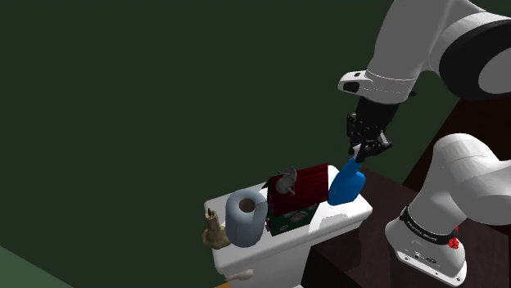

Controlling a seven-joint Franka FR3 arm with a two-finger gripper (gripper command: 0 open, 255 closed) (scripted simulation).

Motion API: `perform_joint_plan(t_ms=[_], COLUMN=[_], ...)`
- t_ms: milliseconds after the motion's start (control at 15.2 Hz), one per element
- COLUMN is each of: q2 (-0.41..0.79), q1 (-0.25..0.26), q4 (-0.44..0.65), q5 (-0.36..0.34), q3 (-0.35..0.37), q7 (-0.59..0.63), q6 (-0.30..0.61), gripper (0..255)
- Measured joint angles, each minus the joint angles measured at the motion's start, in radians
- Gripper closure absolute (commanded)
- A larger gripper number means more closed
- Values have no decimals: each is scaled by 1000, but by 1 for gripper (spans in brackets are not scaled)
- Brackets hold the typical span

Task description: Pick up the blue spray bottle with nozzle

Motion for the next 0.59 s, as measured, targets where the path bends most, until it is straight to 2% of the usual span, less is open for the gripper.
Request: perform_joint_plan(t_ms=[594], q2=[27], q1=[-4], q4=[134], q5=[-7], q3=[-7], q7=[3], q6=[-106], gripper=[255])
